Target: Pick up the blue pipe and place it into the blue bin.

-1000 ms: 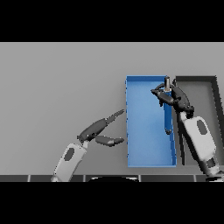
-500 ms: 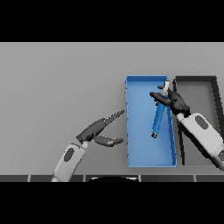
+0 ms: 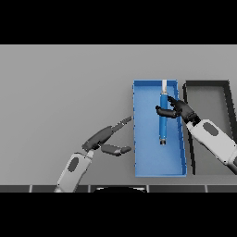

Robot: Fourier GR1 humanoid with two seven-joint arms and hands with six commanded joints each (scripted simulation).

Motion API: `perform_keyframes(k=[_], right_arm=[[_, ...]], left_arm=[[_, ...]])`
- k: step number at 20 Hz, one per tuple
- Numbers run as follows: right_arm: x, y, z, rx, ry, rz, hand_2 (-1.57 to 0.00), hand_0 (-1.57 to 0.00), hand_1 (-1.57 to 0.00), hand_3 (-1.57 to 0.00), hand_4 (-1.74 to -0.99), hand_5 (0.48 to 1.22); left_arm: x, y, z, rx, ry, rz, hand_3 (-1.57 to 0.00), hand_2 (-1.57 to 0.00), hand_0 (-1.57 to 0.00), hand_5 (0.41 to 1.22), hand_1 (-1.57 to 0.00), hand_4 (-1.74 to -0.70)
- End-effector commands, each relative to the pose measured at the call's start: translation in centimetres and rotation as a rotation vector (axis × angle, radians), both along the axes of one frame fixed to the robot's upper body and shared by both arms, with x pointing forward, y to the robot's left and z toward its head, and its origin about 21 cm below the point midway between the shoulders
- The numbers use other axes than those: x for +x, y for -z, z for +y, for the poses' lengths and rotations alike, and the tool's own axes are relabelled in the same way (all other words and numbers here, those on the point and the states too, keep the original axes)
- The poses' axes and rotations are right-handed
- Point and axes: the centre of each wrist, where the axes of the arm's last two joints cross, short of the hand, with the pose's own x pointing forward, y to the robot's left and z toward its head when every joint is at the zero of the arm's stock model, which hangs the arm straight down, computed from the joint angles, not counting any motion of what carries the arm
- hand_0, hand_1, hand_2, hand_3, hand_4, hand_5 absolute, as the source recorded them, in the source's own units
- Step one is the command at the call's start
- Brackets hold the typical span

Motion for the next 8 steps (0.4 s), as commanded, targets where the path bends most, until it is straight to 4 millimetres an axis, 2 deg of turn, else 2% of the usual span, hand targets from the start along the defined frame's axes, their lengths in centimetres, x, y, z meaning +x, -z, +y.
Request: perform_keyframes(k=[1, 3, 4, 6, 8], right_arm=[[0.0, 0.0, 0.0, -0.01, -0.012, 0.004, -0.03, -0.04, -0.04, -0.01, -1.11, 0.736], [-0.2, 0.1, 0.0, -0.019, -0.033, 0.006, -0.02, -0.02, -0.02, -0.01, -1.095, 0.718], [0.1, 0.0, 0.2, -0.025, -0.046, 0.003, -0.02, -0.02, -0.02, 0.0, -1.084, 0.714], [0.1, 0.1, -0.2, -0.033, -0.071, 0.004, -0.02, -0.02, -0.02, 0.0, -1.084, 0.712], [0.2, 0.1, 0.3, -0.021, -0.081, 0.002, -0.02, -0.02, -0.02, 0.0, -1.084, 0.714]], left_arm=[[-0.2, 0.5, 0.2, 0.008, -0.004, 0.008, 0.0, 0.0, 0.0, 0.497, 0.0, -0.93], [0.1, 0.2, 0.5, 0.005, -0.008, 0.008, 0.0, 0.0, 0.0, 0.495, 0.0, -0.93], [0.2, 0.2, 0.0, 0.012, -0.012, 0.01, 0.0, 0.0, 0.0, 0.495, 0.0, -0.93], [0.6, 0.5, -0.5, 0.02, -0.012, 0.01, 0.0, 0.0, 0.0, 0.496, 0.0, -0.93], [0.7, 1.0, -0.4, 0.026, -0.016, 0.009, 0.0, 0.0, 0.0, 0.495, 0.0, -0.93]])
